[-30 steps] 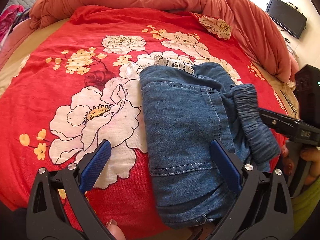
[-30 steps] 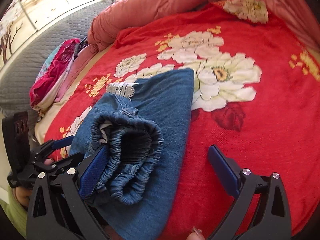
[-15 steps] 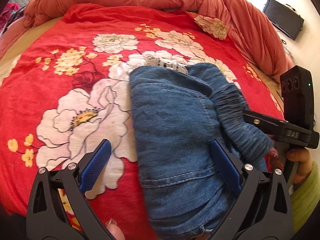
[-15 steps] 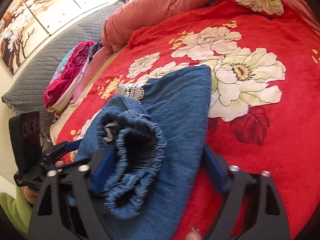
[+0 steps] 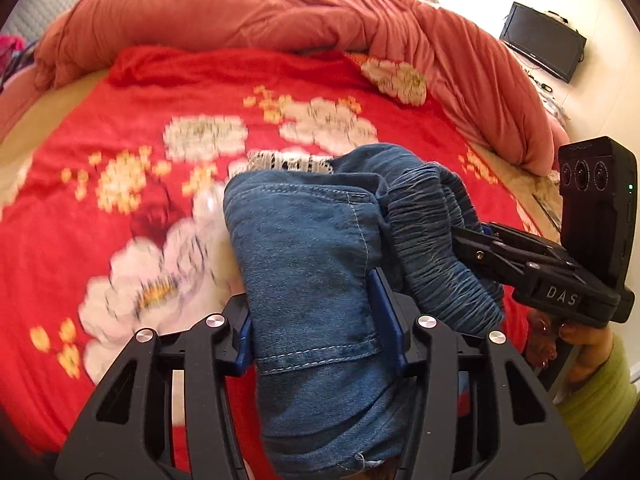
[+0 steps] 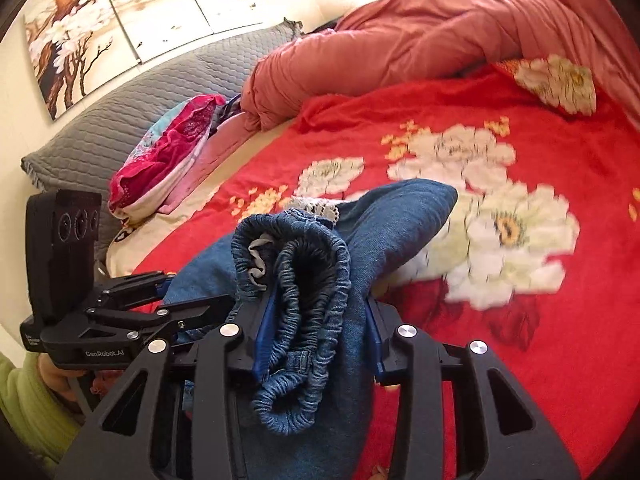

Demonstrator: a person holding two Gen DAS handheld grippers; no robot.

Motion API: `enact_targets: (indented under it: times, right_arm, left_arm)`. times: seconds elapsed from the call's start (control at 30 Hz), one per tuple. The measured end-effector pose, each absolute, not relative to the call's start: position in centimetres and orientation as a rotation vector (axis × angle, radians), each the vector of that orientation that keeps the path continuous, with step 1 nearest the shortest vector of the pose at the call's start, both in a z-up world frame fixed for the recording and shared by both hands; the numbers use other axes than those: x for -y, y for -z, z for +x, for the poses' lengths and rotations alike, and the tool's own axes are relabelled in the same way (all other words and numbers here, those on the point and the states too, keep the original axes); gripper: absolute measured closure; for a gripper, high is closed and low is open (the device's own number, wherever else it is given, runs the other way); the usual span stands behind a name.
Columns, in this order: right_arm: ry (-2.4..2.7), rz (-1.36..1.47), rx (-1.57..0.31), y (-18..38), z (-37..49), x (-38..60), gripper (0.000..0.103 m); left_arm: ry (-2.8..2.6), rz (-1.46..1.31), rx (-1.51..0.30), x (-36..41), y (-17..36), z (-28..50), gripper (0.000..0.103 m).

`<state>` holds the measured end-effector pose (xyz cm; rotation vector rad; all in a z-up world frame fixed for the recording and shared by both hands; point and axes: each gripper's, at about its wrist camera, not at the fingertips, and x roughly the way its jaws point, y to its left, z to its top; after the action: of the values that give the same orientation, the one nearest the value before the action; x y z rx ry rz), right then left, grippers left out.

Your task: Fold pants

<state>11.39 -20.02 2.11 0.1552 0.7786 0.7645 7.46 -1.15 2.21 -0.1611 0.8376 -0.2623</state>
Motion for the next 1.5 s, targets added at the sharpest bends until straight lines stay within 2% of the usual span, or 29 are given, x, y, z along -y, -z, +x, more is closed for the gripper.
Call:
enact_targets:
  times: [0.3,0.6,0.7,0.77,0.83,1.03,1.27,1.5]
  right_arm:
    - [-0.725,0.094,-0.705,-4.5,16.8,19.3,0.068]
    - [-0.643,0.049,-0.799,-0.1,20.6,18.3,0.068]
    - [-0.629,0.061,-0.826,0.8,20.9,18.4,0.065]
    - [-0.617,0.068,-0.838,0.9,21.0,18.6,0.058]
    - [-0.592,0.071,-0.862,1.3,21.1,18.8,0.056]
    - [-0.534,0.15,-0.925,2.4,21.8,20.3,0.037]
    - [-0.503,0.169,-0.914,2.0,21.1,20.9,0.032]
    - [-0.484,0.195,-0.884,1.3,20.3,21.6,0.028]
  left_arm:
    - [0.232,-0.12,-0.772,1.0,-4.3,12.7,0.062]
    - [0.19,-0.086,-0.837,1.1,-0.1,16.5,0.062]
    - [0.181,-0.078,-0.852,1.1,0.4,16.6,0.062]
    - [0.182,-0.087,-0.861,0.9,0.5,16.6,0.062]
    - [0.178,-0.094,-0.873,0.8,0.7,16.7,0.059]
    - [0.176,-0.106,-0.883,0.6,1.0,16.5,0.049]
    - [0.16,-0.113,-0.872,0.0,0.5,16.1,0.031]
    - [0.159,-0.114,-0.838,-0.5,-0.8,15.2,0.02]
